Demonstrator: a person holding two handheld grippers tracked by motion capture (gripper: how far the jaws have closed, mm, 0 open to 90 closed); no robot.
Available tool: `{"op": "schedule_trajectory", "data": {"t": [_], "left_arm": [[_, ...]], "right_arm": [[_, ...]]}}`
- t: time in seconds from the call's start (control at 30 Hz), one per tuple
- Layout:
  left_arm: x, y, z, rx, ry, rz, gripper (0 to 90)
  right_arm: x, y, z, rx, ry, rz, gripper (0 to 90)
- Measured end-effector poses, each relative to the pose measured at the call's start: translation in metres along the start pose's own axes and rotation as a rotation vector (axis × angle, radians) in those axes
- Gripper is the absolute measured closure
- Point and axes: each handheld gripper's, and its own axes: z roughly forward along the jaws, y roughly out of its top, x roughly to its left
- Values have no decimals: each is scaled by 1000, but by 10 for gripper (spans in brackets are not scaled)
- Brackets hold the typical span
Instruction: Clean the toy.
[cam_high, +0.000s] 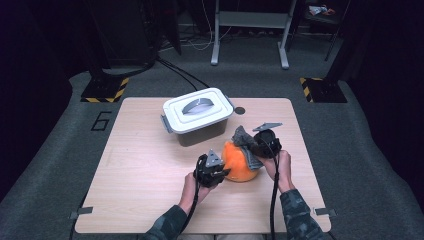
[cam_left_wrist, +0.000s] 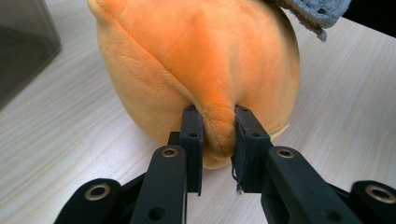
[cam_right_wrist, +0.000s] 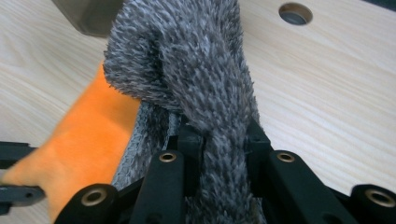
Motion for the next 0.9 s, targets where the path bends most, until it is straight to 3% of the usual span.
{"op": "schedule_trajectory", "data": {"t": [0.2,0.33,0.6,0.7,0.77,0.9], "left_arm": [[0,-1,0,0,-7,-16,760],[0,-1,0,0,-3,-4,760],[-1,0,0,-6,-2,-10,760],[-1,0,-1,-1,-3,1,759],[-1,1,-2,-2,-3,7,759],[-3,2,-1,-12,5,12,759]], "right_arm": [[-15,-13,3,25,-28,46,749],[-23,-22,5,39,-37,73,749],[-40,-49,22,135,-55,142,749],[-44,-48,15,117,-65,168,749],[-45,-46,10,95,-70,151,749],[-41,-22,-21,-3,-46,135,749]]}}
